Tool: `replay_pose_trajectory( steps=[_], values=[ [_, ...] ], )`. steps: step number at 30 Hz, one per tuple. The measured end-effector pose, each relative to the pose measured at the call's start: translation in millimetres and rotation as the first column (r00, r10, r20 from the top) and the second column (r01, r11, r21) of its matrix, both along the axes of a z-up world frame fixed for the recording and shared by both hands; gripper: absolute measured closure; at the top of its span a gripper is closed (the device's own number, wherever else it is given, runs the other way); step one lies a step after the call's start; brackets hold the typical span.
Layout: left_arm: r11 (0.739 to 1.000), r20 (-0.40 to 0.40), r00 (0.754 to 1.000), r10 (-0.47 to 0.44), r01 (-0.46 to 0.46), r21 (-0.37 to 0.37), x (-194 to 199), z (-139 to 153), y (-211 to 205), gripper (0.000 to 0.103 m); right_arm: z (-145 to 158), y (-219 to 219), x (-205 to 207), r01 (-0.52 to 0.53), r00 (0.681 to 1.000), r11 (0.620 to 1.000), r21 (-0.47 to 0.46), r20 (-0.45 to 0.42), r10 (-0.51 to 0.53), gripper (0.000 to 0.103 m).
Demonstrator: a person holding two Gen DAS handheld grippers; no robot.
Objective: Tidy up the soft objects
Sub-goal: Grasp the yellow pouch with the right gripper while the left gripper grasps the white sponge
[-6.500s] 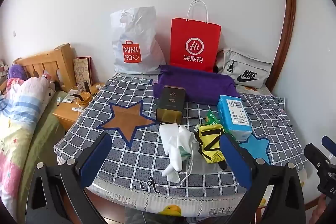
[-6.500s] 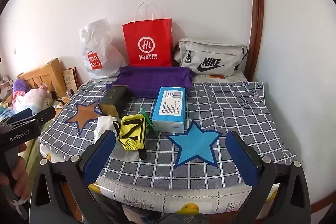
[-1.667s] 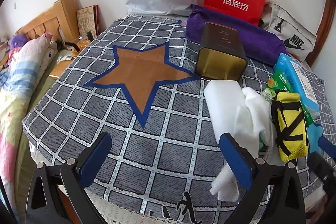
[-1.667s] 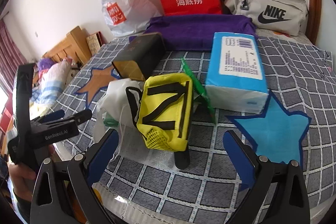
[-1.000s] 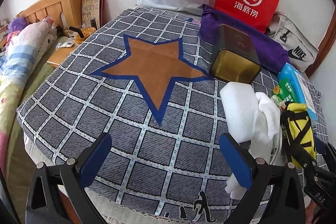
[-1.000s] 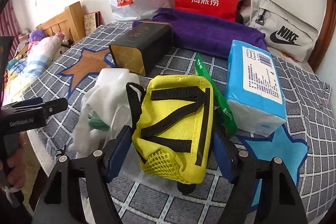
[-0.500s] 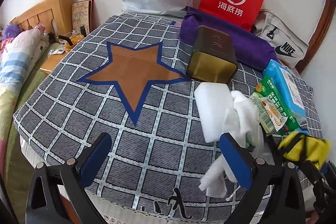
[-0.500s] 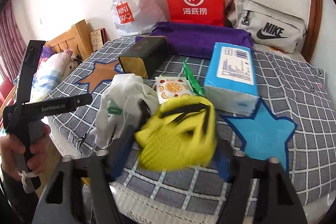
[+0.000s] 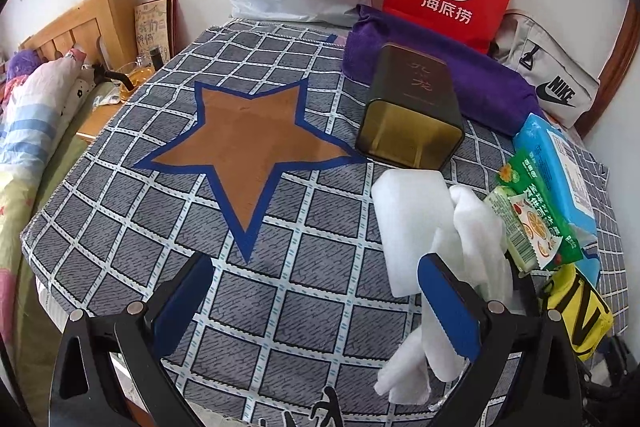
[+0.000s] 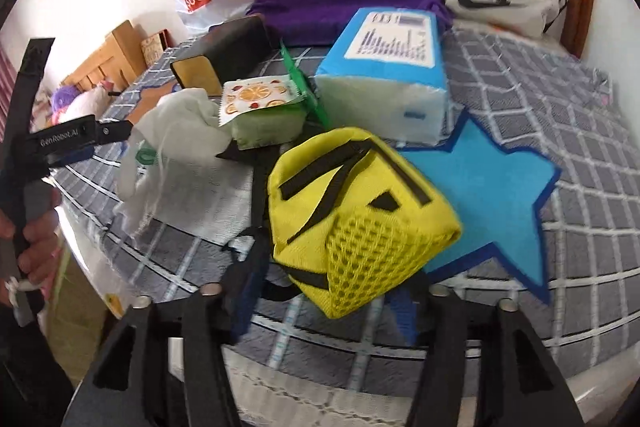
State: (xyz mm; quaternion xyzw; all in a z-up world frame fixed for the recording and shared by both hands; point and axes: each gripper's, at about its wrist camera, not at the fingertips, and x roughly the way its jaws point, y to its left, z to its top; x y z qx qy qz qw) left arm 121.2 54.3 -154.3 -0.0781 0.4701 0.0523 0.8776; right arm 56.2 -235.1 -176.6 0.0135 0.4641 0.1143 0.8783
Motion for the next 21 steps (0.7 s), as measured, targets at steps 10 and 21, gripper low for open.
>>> replay_pose_trajectory(
  steps=[10, 21],
  values=[
    [1.0, -0.023, 1.0, -0.019, 0.019, -0.016, 4.5, -8.8, -8.6, 0.0, 1.6, -9.6, -5.5, -0.033, 0.995, 0.986, -0.164, 0.087, 0.048, 0.014],
    [1.0, -0.014, 1.0, -0.001, 0.001, -0.026, 13.6, 2.0, -1.5, 0.0, -21.5, 4.8, 14.4, -0.091, 0.993, 0.976, -0.197, 0.06, 0.105, 0.026]
  ],
)
